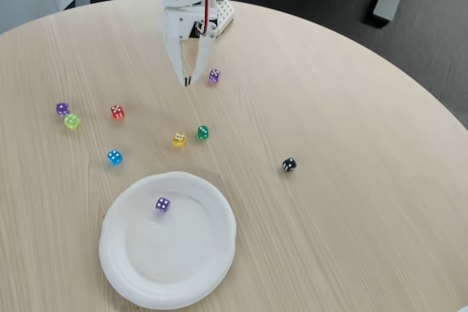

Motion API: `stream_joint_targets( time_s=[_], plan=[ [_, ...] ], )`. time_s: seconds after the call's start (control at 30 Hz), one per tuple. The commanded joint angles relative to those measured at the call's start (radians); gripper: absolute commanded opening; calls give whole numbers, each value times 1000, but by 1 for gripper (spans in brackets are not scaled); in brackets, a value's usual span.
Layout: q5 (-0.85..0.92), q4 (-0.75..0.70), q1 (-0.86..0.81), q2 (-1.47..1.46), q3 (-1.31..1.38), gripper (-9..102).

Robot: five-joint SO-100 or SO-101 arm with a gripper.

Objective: Pick a purple dice and put it in the plate.

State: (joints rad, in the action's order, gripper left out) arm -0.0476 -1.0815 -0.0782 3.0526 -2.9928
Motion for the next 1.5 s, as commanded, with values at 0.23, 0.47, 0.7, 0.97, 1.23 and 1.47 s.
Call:
stream_joint_targets(
  time_s=[0.23, 0.47, 0.7, 0.97, 1.23, 1.47],
  plan=[
    [41, -121, 6, 40, 0, 0],
    [25, -123, 6, 46, 0, 2],
    [-37, -123, 6, 46, 0, 0],
    [-55, -123, 6, 46, 0, 3],
    [-58, -123, -8, 46, 0, 3],
    [-58, -123, -9, 46, 0, 3]
  ],
)
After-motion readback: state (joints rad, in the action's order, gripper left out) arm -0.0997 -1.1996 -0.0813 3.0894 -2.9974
